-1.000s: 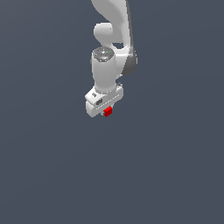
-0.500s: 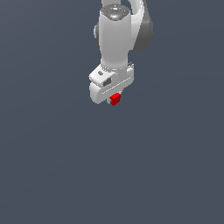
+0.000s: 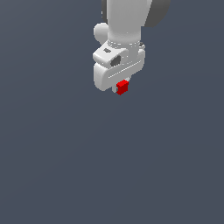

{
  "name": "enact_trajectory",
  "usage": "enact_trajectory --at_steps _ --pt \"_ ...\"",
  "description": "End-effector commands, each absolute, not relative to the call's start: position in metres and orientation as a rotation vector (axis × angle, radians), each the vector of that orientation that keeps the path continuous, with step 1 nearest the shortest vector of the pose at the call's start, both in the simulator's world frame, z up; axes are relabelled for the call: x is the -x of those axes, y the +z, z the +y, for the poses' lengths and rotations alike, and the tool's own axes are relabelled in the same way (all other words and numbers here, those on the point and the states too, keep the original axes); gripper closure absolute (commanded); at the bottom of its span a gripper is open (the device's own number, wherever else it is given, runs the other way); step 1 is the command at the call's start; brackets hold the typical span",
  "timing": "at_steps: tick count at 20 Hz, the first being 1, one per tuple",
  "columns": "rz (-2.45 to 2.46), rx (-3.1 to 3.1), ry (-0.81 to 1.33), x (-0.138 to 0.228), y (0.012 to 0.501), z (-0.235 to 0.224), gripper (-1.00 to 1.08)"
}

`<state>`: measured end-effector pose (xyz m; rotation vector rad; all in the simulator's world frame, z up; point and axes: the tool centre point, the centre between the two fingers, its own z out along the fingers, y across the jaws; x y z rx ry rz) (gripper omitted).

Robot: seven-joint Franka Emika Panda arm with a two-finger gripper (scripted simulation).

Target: Pick up the red cube and move it to a goal position.

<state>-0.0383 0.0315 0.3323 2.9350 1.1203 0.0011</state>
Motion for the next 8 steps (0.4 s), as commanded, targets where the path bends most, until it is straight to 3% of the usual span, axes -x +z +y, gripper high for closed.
enact_trajectory --at_steps 1,8 --pt "1.119 -2.936 0.0 0.036 0.343 0.035 1.08" --pt "1.118 -2.936 0.0 0.033 0.354 0.038 1.08"
